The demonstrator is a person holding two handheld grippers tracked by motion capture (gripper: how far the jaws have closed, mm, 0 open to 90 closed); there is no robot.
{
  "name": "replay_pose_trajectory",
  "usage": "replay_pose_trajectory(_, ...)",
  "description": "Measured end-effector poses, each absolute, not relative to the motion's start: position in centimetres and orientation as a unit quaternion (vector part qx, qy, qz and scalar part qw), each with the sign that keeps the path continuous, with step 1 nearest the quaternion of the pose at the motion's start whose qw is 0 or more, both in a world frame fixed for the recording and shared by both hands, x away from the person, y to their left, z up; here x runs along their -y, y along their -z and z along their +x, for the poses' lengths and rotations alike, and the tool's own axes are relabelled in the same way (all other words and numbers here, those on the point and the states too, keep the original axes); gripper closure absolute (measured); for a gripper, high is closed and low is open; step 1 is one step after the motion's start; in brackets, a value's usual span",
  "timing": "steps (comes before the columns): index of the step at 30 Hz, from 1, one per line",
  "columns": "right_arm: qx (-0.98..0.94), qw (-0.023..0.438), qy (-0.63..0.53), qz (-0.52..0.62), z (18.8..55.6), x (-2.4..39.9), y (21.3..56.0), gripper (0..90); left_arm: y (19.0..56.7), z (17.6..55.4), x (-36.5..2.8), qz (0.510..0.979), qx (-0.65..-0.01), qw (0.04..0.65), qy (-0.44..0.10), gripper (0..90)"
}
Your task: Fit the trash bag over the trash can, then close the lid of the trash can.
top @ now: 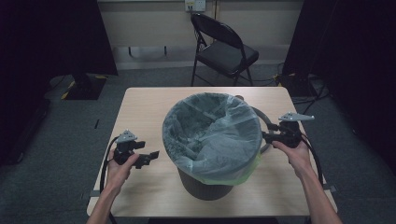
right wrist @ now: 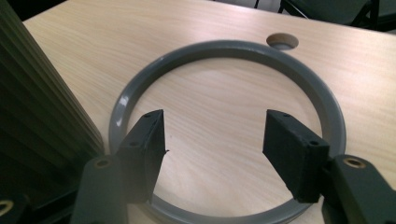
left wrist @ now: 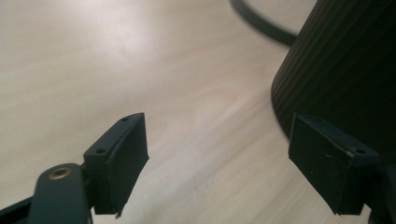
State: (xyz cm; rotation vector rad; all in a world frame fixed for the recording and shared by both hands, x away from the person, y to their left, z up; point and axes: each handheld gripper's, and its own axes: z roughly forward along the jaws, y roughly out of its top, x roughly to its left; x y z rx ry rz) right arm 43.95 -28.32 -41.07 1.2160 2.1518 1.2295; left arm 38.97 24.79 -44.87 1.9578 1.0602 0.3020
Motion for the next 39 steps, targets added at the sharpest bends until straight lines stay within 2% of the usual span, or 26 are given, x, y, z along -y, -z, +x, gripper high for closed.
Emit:
replay_pose_trajectory(13,-0.774,0.198,-0.361,0.48,45.5,29.3,45.2,42.7,49.1,38.7,-23.3,0.819,-0.434,0.359,-0.109,19.3)
replay_pose_trajectory(22,-0.773,0.208,-0.32,0.507,45.9,29.9,47.0,45.2,49.8,37.9,-22.3,0.818,-0.423,0.351,-0.173,17.0)
replay_pose_trajectory(25,-0.773,0.209,-0.312,0.511,46.0,30.0,47.3,45.3,49.8,37.9,-22.1,0.817,-0.428,0.346,-0.174,14.4)
replay_pose_trajectory(30,-0.77,0.202,-0.307,0.522,45.8,30.2,47.5,50.6,50.1,37.6,-22.2,0.811,-0.425,0.358,-0.184,13.9)
replay_pose_trajectory(33,-0.776,0.223,-0.281,0.52,45.7,29.8,47.3,52.8,50.1,37.7,-22.2,0.812,-0.422,0.358,-0.184,13.3)
replay_pose_trajectory(39,-0.762,0.212,-0.276,0.546,45.9,30.9,47.5,56.3,50.1,37.8,-22.2,0.812,-0.423,0.356,-0.185,12.3)
